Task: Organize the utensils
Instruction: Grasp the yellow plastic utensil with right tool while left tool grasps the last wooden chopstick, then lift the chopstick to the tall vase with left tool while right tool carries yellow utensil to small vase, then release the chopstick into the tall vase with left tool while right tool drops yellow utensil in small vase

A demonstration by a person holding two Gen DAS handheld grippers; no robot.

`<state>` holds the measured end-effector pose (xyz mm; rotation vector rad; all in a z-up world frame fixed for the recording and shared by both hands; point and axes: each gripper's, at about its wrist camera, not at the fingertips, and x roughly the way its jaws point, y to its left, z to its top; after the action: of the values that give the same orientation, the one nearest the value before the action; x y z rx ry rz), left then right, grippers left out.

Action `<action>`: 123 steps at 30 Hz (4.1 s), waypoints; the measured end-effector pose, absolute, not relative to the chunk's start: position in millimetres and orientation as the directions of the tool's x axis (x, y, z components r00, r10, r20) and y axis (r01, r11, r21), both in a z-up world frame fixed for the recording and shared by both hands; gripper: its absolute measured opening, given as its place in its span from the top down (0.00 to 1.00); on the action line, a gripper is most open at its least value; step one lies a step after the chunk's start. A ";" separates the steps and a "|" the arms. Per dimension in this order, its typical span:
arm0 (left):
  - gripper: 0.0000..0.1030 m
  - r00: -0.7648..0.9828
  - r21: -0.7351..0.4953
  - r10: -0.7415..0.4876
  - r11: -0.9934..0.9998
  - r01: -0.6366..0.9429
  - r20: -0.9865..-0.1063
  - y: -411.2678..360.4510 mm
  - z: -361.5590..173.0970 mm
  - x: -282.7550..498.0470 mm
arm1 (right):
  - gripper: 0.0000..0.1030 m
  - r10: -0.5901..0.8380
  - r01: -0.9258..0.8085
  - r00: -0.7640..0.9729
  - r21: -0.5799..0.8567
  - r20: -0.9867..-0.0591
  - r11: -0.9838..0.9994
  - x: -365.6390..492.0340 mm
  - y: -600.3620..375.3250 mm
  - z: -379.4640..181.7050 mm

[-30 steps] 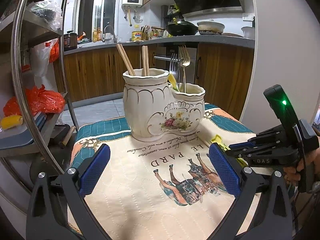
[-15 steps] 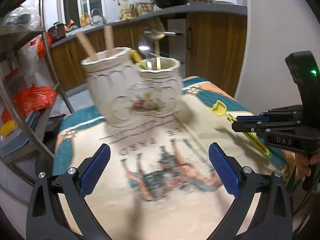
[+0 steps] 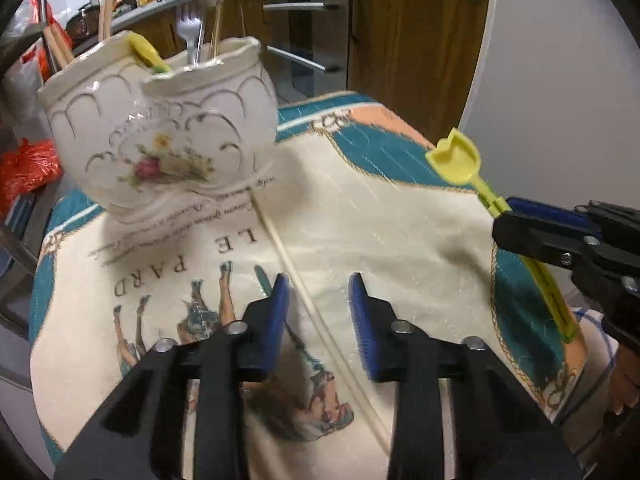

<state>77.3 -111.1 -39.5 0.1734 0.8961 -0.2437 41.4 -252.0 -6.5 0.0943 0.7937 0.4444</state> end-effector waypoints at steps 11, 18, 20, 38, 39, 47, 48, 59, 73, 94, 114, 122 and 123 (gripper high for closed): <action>0.95 0.550 0.028 -0.172 0.941 0.337 -0.817 -88.3 -31.6 69.4 | 0.89 0.432 -0.397 0.577 0.224 -0.693 0.890 39.8 -231.5 -14.6; 0.95 0.518 0.081 -0.153 0.912 0.402 -0.842 -55.0 -21.7 45.9 | 0.89 0.421 -0.450 0.491 0.192 -0.762 0.872 47.1 -207.7 -31.6; 0.95 0.507 0.075 -0.158 0.909 0.410 -0.847 -45.6 -20.0 38.6 | 0.89 0.419 -0.459 0.473 0.189 -0.775 0.868 49.0 -203.7 -33.7; 0.81 0.515 0.040 -0.182 0.920 0.390 -0.838 -35.9 -27.8 35.2 | 0.84 0.349 -0.487 0.484 0.085 -0.803 0.869 43.5 -191.2 -31.5; 0.89 0.519 0.046 -0.178 0.920 0.390 -0.836 -36.0 -28.4 36.8 | 0.89 0.348 -0.487 0.486 0.083 -0.802 0.870 43.5 -191.2 -31.4; 0.95 0.582 0.039 -0.216 0.919 0.393 -0.784 -16.7 -11.9 37.8 | 0.89 0.370 -0.486 0.535 0.081 -0.760 0.870 47.7 -192.2 -14.2; 0.95 0.598 0.038 -0.222 0.920 0.390 -0.770 -11.9 -5.8 36.8 | 0.89 0.377 -0.485 0.550 0.083 -0.746 0.871 49.0 -192.9 -9.0; 0.95 0.831 -0.007 -0.312 0.937 0.348 -0.460 31.3 86.7 63.8 | 0.89 0.471 -0.451 0.740 0.164 -0.481 0.877 93.2 -187.6 70.0; 0.95 0.934 -0.175 -0.305 0.946 0.274 -0.184 47.6 125.0 160.0 | 0.89 0.551 -0.458 0.804 0.356 -0.226 0.815 178.4 -159.9 75.2; 0.95 0.973 -0.100 -0.209 0.975 0.200 -0.097 29.6 100.0 194.8 | 0.89 0.485 -0.430 0.858 0.278 -0.168 0.859 192.2 -136.8 46.0; 0.95 0.926 -0.016 -0.277 0.959 0.283 -0.257 41.6 67.9 142.2 | 0.89 0.492 -0.442 0.826 0.227 -0.276 0.868 171.3 -143.6 28.8; 0.55 0.918 -0.017 -0.259 0.964 0.266 -0.301 42.1 67.6 127.9 | 0.62 0.488 -0.431 0.819 0.237 -0.300 0.870 157.9 -149.0 30.4; 0.49 0.920 -0.020 -0.252 0.966 0.258 -0.299 42.9 68.1 123.7 | 0.61 0.487 -0.430 0.819 0.239 -0.303 0.871 154.8 -150.1 31.9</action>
<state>123.7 42.9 68.1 0.0201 0.3049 -0.2617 154.8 -150.1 31.9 0.1630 0.3655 0.4908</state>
